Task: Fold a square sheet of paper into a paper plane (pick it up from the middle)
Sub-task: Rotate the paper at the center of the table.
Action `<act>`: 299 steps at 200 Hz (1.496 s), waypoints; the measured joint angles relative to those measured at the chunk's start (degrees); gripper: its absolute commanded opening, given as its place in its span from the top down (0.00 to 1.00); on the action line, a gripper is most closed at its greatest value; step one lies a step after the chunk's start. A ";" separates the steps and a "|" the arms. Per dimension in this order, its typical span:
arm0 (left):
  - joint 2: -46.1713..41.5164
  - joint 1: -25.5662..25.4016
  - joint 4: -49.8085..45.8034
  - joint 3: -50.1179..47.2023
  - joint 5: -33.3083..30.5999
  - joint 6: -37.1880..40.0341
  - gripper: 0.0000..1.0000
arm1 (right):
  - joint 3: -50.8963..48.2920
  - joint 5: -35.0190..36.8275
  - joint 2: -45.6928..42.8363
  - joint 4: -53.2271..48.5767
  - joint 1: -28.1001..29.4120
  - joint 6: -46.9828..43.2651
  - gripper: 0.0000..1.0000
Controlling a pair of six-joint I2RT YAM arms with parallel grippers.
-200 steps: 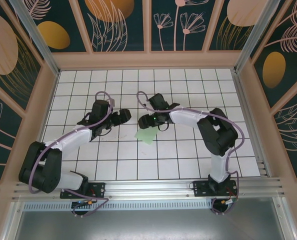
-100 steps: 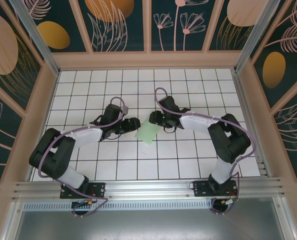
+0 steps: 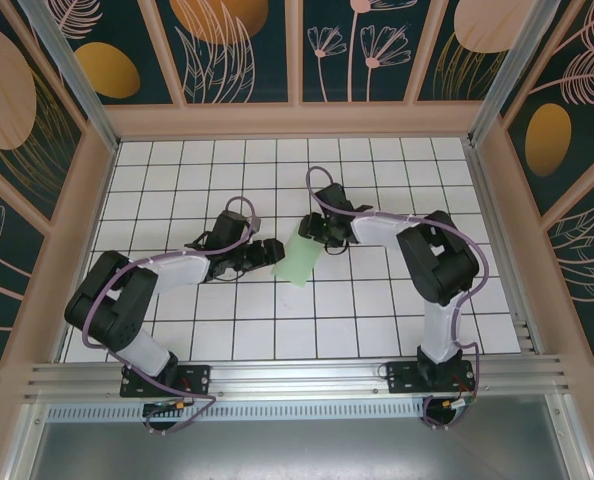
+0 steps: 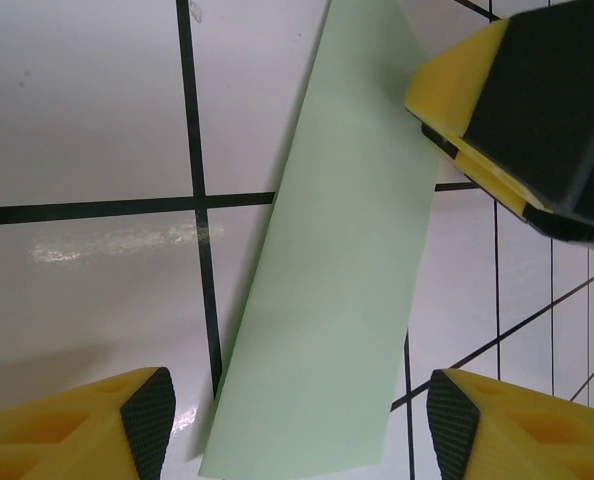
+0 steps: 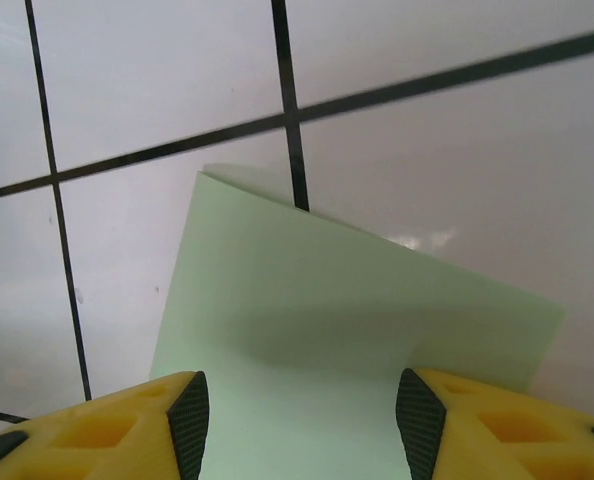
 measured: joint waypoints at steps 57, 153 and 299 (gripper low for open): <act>1.01 -0.04 0.04 0.33 1.38 0.00 0.31 | 7.02 -5.84 5.57 -0.17 -1.31 -6.93 0.45; 3.34 -1.18 0.39 0.70 4.35 0.04 0.31 | 7.98 -13.03 6.56 0.24 -1.05 -12.76 0.44; 8.61 -1.53 -3.45 12.87 -3.08 3.78 0.65 | -20.92 -10.21 -19.04 8.74 1.84 11.28 0.45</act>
